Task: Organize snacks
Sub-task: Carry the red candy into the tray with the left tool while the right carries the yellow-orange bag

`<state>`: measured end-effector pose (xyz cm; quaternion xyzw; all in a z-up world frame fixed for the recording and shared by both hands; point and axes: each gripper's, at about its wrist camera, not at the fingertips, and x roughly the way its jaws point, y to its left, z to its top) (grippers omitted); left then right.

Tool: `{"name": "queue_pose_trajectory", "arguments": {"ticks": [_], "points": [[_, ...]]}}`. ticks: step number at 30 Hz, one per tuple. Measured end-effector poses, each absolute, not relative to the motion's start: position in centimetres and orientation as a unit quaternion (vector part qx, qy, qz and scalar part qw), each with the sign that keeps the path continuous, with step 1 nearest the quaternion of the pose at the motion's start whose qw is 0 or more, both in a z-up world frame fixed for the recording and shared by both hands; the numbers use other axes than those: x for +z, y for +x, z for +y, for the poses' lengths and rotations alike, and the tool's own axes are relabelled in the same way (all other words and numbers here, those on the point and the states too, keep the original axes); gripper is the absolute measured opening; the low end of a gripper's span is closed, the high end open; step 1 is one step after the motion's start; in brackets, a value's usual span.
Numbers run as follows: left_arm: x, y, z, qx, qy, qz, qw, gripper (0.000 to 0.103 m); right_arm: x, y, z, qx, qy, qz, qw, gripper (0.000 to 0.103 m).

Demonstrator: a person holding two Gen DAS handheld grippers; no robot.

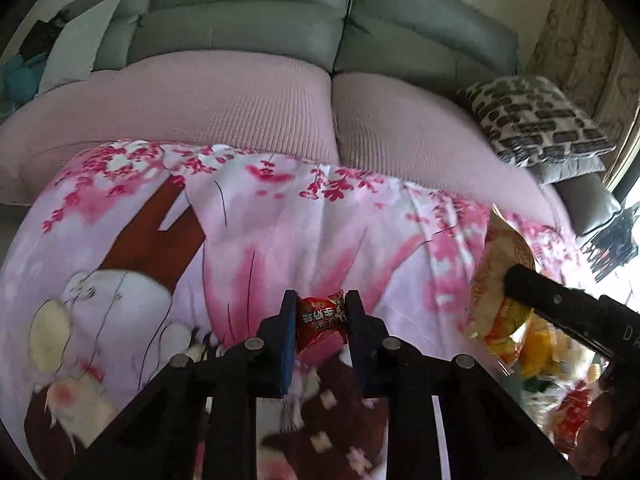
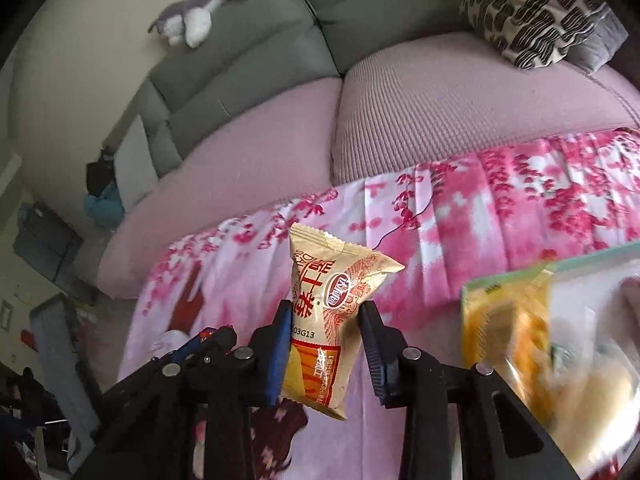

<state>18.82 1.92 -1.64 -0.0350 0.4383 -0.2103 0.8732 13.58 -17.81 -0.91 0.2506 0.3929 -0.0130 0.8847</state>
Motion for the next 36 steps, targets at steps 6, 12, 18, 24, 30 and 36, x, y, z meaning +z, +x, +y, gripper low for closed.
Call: {"name": "queue_pose_trajectory", "arguments": {"ticks": [6,12,18,24,30,36], "points": [[2.2,14.2,0.9,-0.22,-0.058,0.417,0.88,0.024,2.4,7.6,-18.7,-0.027,0.268,0.362,0.892,0.036],[4.7,9.2,-3.0,-0.266,-0.064,0.41,0.87,0.024,4.6,0.7,-21.2,-0.093,0.258,0.348,0.897,0.036],[4.2,6.0,-8.2,-0.296,-0.046,0.424,0.855,0.024,4.3,-4.1,-25.2,-0.165,0.263,0.351,0.884,0.036],[1.7,4.0,-12.2,-0.311,-0.003,0.447,0.838,0.024,3.6,-7.3,-28.7,-0.217,0.258,0.358,0.871,0.036],[0.5,3.2,-14.1,-0.314,0.028,0.456,0.832,0.024,2.1,-8.0,-30.8,-0.228,0.273,0.367,0.859,0.036],[-0.2,3.1,-14.9,-0.311,0.04,0.463,0.829,0.024,0.9,-8.1,-31.5,-0.231,0.275,0.379,0.853,0.036]]}}
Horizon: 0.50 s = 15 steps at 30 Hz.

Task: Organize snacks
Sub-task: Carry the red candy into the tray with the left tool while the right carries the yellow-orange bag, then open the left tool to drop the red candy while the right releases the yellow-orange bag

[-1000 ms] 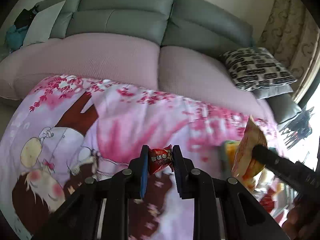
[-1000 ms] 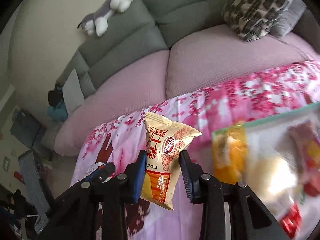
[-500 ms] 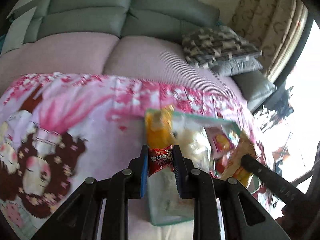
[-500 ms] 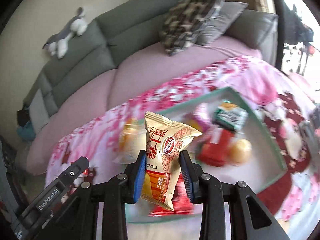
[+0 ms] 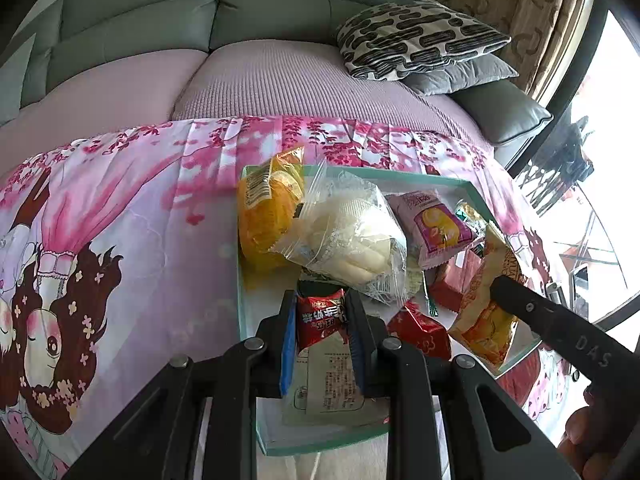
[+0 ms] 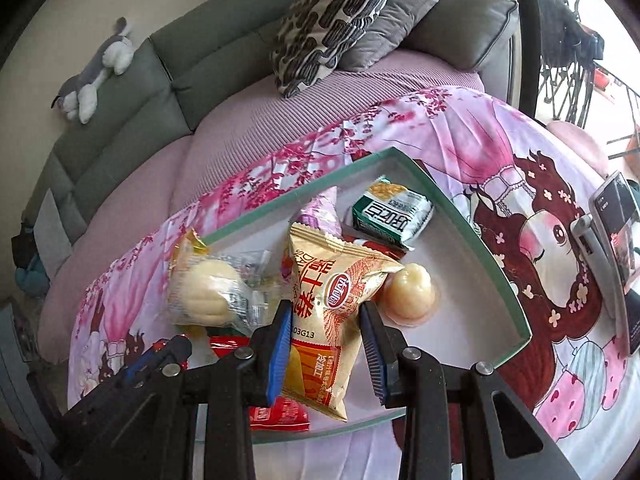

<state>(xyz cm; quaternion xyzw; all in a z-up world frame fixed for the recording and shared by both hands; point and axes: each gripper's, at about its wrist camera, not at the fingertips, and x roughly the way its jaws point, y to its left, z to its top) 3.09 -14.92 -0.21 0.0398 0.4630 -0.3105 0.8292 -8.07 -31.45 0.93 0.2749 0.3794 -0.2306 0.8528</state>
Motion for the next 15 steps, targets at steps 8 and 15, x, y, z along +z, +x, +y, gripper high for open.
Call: {"name": "queue_pose_trajectory", "arguments": {"ticks": [8,15], "points": [[0.4,2.6,-15.1,-0.305,0.045,0.468,0.828,0.053,-0.1,-8.4,-32.4,-0.25,0.272,0.401,0.838,0.037],[1.9,2.2,-13.3,-0.272,0.039,0.458,0.845,0.08,0.2,-8.4,-32.0,-0.252,0.254,0.412,0.838,0.063]]}}
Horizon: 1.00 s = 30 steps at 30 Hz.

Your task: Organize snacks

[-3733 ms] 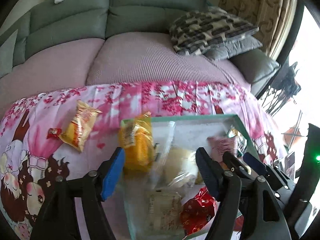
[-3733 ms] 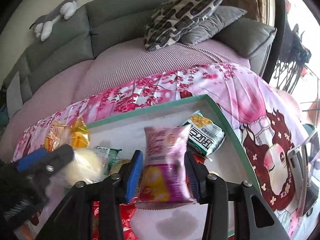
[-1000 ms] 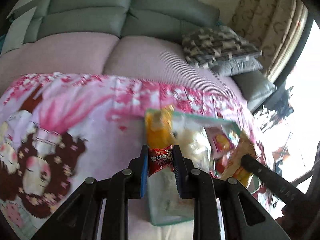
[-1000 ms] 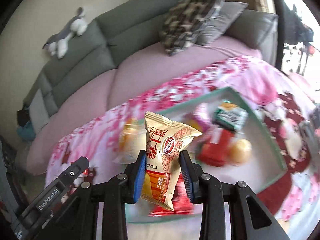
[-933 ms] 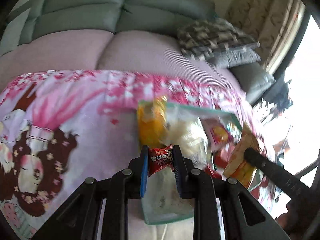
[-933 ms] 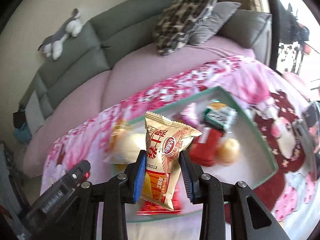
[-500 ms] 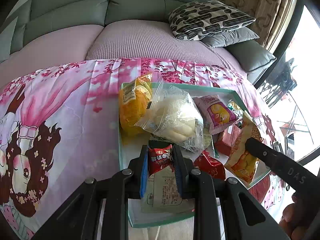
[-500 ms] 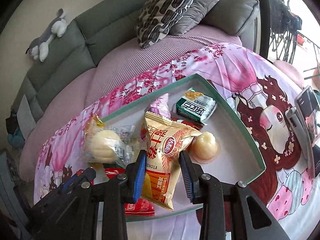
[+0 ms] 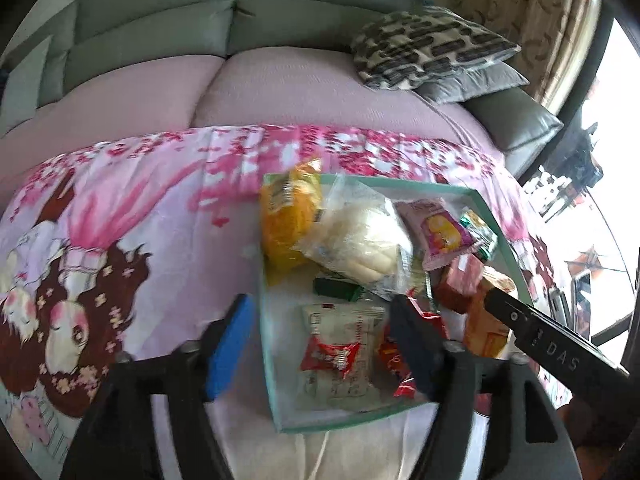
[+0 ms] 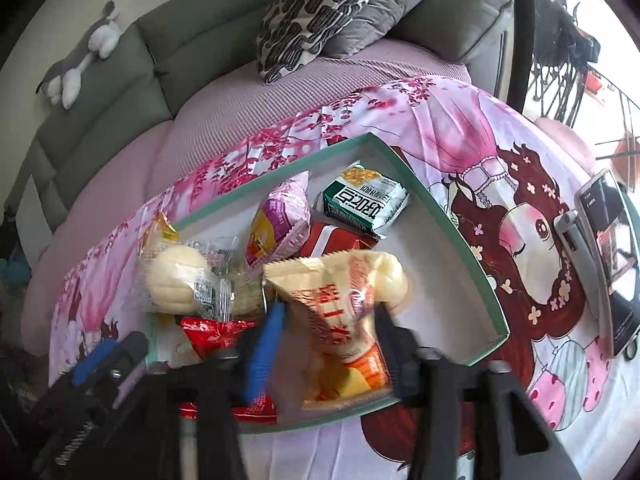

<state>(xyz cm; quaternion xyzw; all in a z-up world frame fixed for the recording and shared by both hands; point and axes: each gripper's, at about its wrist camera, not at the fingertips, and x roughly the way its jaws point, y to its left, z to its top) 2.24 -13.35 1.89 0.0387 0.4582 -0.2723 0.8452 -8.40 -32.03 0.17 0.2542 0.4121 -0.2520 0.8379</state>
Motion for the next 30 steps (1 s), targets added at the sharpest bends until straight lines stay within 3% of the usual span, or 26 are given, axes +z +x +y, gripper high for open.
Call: {"name": "queue_pose_trajectory", "arguments": {"ticks": [3,5,8,15,24,30], "points": [[2.0,2.3,-12.1,-0.229,0.051,0.452,0.861,0.086,0.5,-8.3,-31.5,-0.256,0.23,0.417,0.841,0.069],[2.0,2.2,-11.4,-0.198,0.063,0.44,0.873,0.09,0.8,-8.3,-31.2,-0.262,0.216,0.414,0.844,0.089],[2.1,2.3,-9.9,-0.166,0.065,0.428,0.886,0.1,1.6,-8.7,-30.7,-0.271,0.194,0.399,0.854,0.103],[2.1,2.1,-6.6,-0.146,0.045,0.418,0.895,0.102,2.4,-9.2,-29.3,-0.261,0.188,0.382,0.867,0.103],[1.7,-0.4,-4.5,-0.071,0.091,0.423,0.899,0.102,2.2,-10.8,-25.7,-0.241,0.16,0.371,0.882,0.103],[0.0,-1.9,-2.8,-0.072,0.094,0.467,0.877,0.102,1.7,-12.4,-23.1,-0.228,0.139,0.376,0.887,0.103]]}}
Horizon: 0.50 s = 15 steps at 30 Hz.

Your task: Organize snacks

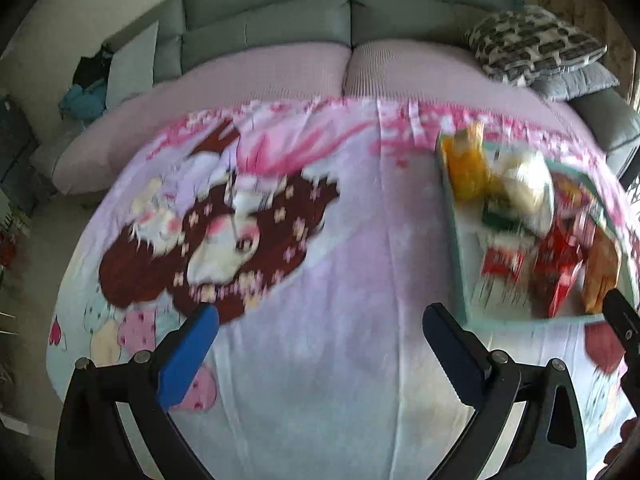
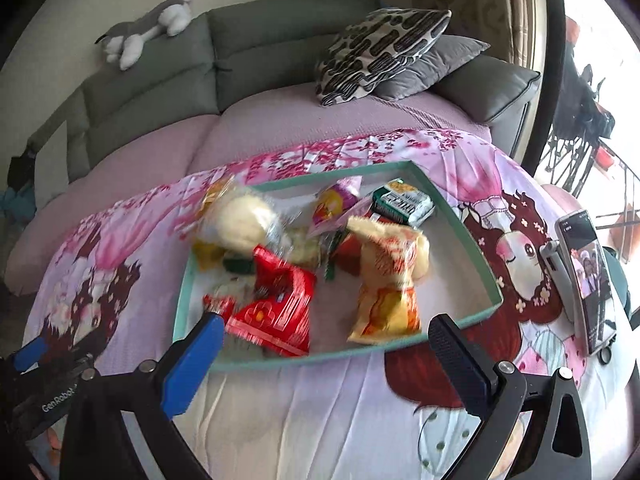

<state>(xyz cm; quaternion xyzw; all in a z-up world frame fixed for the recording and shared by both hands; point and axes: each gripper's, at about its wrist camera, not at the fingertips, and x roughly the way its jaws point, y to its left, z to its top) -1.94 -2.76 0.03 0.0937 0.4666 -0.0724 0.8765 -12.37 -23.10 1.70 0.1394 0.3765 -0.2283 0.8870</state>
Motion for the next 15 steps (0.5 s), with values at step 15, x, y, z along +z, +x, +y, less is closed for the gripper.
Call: {"name": "queue_pose_trajectory", "arguments": {"ticks": [15], "points": [[-1.3,-1.7,-1.2,-0.05,0.096,0.491,0.865,0.102,-0.2,-12.0,-20.2,-0.206,0.095,0.411,0.883,0.103]]}}
